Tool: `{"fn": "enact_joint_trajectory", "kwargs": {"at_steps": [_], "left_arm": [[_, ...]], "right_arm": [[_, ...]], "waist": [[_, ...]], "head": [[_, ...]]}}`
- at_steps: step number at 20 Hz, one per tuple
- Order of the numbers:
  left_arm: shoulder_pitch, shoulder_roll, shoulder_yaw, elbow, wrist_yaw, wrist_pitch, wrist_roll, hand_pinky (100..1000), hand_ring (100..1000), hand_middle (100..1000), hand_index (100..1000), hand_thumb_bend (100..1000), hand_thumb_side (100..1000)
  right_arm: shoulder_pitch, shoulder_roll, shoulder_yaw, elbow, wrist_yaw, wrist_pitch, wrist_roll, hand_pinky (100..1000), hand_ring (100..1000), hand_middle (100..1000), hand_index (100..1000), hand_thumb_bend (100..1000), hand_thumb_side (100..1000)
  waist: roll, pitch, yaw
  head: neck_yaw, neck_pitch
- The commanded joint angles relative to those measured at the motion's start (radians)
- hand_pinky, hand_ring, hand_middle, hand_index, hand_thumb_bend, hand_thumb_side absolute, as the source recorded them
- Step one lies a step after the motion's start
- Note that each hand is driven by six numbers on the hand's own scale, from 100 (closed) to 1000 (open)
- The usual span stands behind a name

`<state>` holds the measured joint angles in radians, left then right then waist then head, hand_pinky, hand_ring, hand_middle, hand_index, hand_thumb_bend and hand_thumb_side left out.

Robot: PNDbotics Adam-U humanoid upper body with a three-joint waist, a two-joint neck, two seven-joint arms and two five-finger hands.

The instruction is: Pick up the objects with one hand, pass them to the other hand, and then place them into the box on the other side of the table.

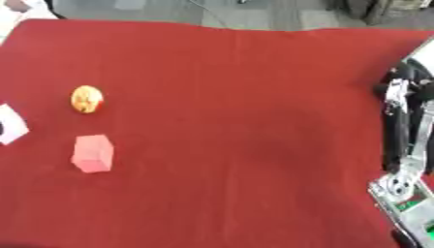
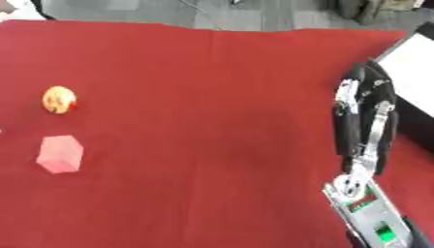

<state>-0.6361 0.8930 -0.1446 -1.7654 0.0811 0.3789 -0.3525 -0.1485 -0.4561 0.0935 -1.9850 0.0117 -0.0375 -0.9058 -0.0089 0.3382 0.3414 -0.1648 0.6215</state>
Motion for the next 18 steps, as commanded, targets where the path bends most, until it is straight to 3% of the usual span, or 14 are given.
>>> {"fn": "enact_joint_trajectory", "kwargs": {"at_steps": [1, 9, 11, 14, 18], "left_arm": [[-0.027, 0.049, 0.018, 0.034, -0.039, -0.001, -0.058, 959, 894, 843, 816, 903, 201], [-0.09, 0.052, 0.012, 0.137, -0.143, -0.019, -0.193, 972, 907, 844, 843, 864, 227], [-0.113, 0.049, 0.009, 0.168, -0.175, -0.029, -0.224, 976, 910, 841, 844, 755, 187], [-0.155, 0.037, 0.007, 0.224, -0.221, -0.044, -0.246, 979, 912, 840, 840, 625, 274], [-0.207, 0.017, -0.009, 0.3, -0.27, -0.055, -0.269, 979, 914, 840, 840, 614, 236]], "right_arm": [[0.0, -0.024, -0.004, -0.015, 0.008, 0.004, -0.001, 711, 578, 872, 741, 100, 760], [0.019, -0.004, -0.005, -0.015, 0.027, 0.01, -0.001, 711, 576, 873, 741, 100, 765], [0.024, 0.001, -0.008, -0.015, 0.033, 0.011, -0.001, 711, 576, 873, 741, 100, 767], [0.027, 0.007, -0.006, -0.015, 0.038, 0.012, -0.001, 711, 576, 872, 741, 100, 767], [0.029, 0.013, 0.0, -0.015, 0.044, 0.014, -0.001, 711, 575, 873, 740, 100, 763]], "waist": [[0.004, -0.022, 0.004], [-0.01, -0.013, 0.022], [-0.013, -0.011, 0.025], [-0.019, -0.008, 0.029], [-0.024, -0.002, 0.029]], "head": [[0.029, -0.002], [0.066, 0.008], [0.072, 0.007], [0.07, 0.001], [0.064, -0.014]]}}
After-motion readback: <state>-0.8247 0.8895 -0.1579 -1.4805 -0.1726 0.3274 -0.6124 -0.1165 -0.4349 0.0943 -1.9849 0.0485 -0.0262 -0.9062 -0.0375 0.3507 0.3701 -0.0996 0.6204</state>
